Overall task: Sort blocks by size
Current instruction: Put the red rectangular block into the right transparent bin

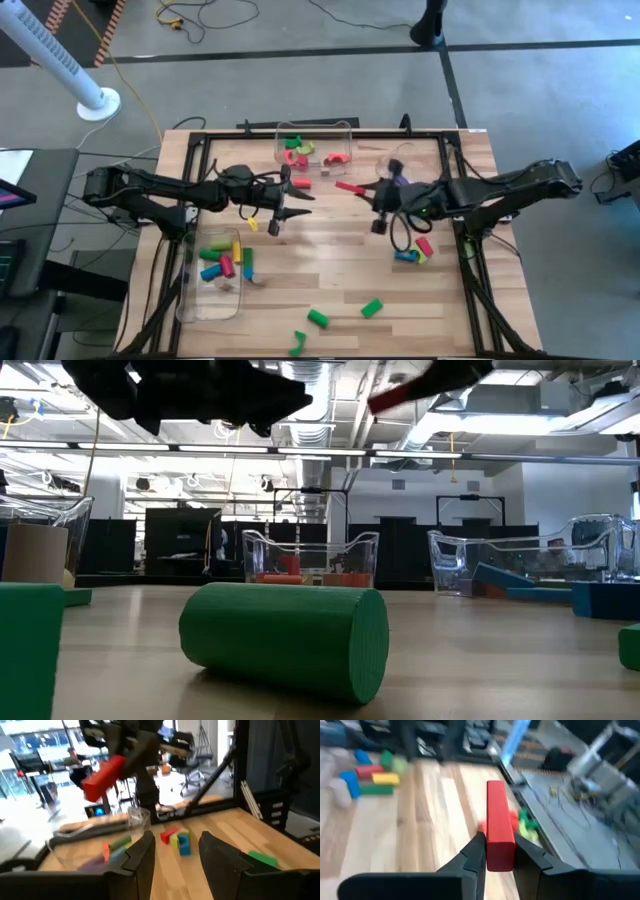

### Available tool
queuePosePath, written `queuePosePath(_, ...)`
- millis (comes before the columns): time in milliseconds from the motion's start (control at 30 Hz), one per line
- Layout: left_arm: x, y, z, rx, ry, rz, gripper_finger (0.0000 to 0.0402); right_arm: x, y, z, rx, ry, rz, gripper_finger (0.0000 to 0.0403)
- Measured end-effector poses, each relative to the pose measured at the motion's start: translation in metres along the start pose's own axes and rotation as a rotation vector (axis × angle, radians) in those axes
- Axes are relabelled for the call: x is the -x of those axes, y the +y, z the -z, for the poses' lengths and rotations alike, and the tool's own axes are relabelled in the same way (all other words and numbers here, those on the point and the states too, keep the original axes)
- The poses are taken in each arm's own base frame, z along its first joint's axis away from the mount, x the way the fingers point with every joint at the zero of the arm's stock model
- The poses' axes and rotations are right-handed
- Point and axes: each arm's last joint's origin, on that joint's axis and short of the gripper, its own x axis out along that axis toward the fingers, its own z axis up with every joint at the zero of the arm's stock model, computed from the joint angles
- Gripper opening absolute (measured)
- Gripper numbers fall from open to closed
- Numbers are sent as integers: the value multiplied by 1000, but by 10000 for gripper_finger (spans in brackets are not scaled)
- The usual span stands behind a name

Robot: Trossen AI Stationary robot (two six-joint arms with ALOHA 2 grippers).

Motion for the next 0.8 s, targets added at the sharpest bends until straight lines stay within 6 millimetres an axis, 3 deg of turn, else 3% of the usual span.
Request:
queuePosePath(400, 1, -2, 12, 32, 127, 18, 143, 19, -37, 52, -229, 458, 234, 99)
queuePosePath(800, 0, -9, 15, 42, 161, 46, 143, -12, -53, 78, -294, 788, 339, 99)
